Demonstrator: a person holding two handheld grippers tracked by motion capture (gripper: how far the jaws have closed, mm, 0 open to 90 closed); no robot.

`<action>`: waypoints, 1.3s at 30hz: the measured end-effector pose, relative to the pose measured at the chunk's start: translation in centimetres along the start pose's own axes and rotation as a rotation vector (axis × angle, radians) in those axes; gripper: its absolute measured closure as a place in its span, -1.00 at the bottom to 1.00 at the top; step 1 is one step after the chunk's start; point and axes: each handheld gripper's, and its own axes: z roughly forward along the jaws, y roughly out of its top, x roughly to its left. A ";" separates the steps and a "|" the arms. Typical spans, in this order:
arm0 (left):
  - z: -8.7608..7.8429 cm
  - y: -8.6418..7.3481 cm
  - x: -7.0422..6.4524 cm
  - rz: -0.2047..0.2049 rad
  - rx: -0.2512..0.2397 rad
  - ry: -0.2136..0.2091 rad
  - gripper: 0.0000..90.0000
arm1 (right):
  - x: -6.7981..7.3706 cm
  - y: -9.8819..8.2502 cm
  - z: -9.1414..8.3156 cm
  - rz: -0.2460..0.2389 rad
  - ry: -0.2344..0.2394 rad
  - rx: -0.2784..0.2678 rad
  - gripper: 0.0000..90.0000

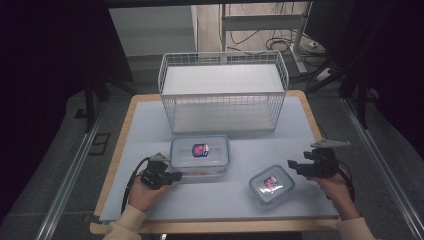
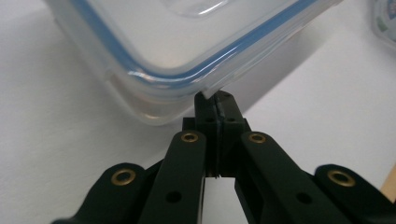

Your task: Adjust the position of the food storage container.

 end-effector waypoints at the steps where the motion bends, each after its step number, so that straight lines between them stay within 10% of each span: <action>1: -0.2 -0.2 0.1 -0.006 -0.002 0.004 1.00 | 0.0 0.0 0.0 0.003 -0.001 0.001 -0.48; 12: -3.2 -1.3 3.7 -0.150 -0.097 0.046 1.00 | -0.1 0.1 0.0 0.002 -0.002 -0.003 -0.47; 39: 1.8 2.7 3.1 -0.156 -0.054 -0.016 1.00 | 0.1 0.1 0.2 0.001 -0.009 0.003 -0.47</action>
